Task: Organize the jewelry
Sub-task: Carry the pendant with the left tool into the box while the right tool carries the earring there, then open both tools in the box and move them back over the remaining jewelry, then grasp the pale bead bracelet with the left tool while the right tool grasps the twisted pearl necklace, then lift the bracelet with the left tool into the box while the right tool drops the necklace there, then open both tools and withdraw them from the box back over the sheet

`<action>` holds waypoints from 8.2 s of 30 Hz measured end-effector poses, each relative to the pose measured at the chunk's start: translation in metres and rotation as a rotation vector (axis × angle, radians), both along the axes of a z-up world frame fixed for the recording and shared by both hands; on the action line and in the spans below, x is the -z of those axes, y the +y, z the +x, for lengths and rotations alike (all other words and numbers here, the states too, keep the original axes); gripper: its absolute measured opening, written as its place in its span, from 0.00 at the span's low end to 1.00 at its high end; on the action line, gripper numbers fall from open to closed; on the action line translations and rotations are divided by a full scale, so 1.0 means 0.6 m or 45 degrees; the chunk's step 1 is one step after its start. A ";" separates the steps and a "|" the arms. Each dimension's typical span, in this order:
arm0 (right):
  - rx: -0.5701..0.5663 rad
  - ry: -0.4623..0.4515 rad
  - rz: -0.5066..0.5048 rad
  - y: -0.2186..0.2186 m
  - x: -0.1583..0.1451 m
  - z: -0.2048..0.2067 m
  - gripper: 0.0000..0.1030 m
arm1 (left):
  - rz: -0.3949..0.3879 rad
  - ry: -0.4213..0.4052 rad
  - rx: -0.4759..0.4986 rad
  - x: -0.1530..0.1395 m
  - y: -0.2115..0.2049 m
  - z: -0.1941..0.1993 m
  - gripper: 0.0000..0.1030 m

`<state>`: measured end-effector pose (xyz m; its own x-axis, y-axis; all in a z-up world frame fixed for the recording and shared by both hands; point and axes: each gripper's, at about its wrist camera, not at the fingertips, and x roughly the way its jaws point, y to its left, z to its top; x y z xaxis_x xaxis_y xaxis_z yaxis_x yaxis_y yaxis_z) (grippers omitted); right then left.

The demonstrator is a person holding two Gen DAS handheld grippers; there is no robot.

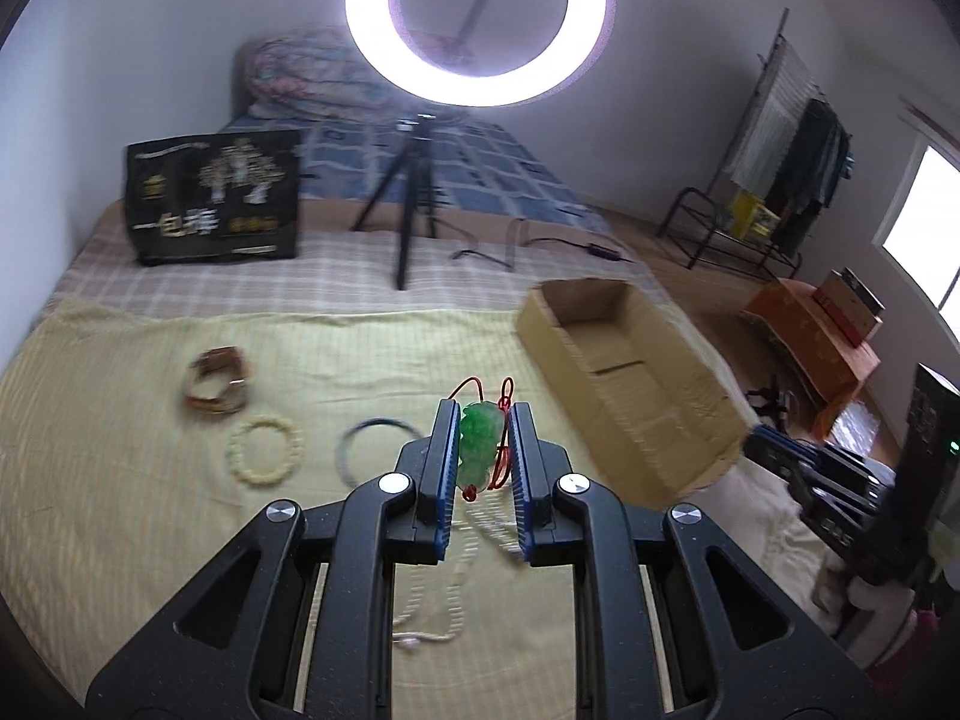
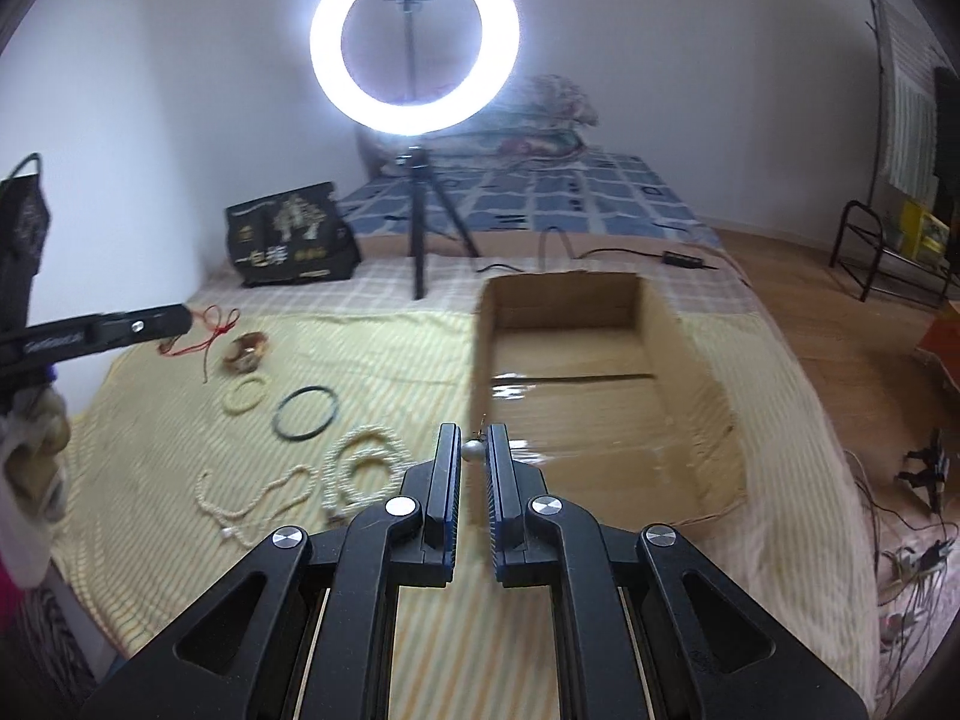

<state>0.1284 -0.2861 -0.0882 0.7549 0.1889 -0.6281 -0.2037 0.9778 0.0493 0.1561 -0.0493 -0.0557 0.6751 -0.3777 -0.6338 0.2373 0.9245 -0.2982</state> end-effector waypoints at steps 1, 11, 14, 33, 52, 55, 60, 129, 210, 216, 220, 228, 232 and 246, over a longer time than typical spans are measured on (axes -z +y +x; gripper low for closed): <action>0.019 0.004 -0.001 -0.009 0.001 0.006 0.07 | -0.003 0.000 0.016 -0.001 -0.014 0.002 0.14; 0.127 0.058 0.000 -0.077 0.015 0.053 0.07 | -0.024 0.043 0.188 0.013 -0.172 0.015 0.14; 0.157 0.076 0.026 -0.093 0.020 0.071 0.07 | -0.022 0.051 0.223 0.018 -0.211 0.023 0.14; 0.234 0.178 0.101 -0.138 0.054 0.119 0.07 | 0.016 0.152 0.307 0.072 -0.305 0.046 0.14; 0.290 0.103 -0.005 -0.124 0.018 0.101 0.70 | 0.087 0.093 0.293 0.049 -0.275 0.022 0.57; 0.291 0.089 -0.016 -0.119 0.010 0.094 0.71 | 0.096 0.076 0.277 0.037 -0.255 0.015 0.57; 0.310 0.051 -0.012 -0.115 -0.004 0.081 0.74 | 0.112 0.043 0.245 0.017 -0.215 0.008 0.57; -0.393 0.609 0.032 0.182 0.188 0.143 0.31 | 0.107 0.492 -0.346 0.248 0.195 0.169 0.10; 0.075 0.042 0.199 -0.124 -0.131 0.253 0.06 | -0.191 0.189 0.193 0.020 -0.240 0.135 0.05; 0.107 0.096 0.193 -0.143 -0.087 0.288 0.06 | -0.130 0.227 0.208 0.057 -0.273 0.150 0.05; 0.119 0.132 0.209 -0.151 -0.064 0.304 0.06 | -0.090 0.243 0.217 0.077 -0.286 0.155 0.05; 0.132 0.207 0.209 -0.147 -0.018 0.323 0.06 | -0.053 0.274 0.223 0.101 -0.291 0.158 0.05; 0.142 0.234 0.205 -0.145 -0.006 0.324 0.11 | -0.055 0.268 0.215 0.099 -0.290 0.158 0.05; 0.260 0.192 0.165 -0.148 -0.039 0.298 0.66 | 0.001 0.216 0.206 0.064 -0.268 0.133 0.38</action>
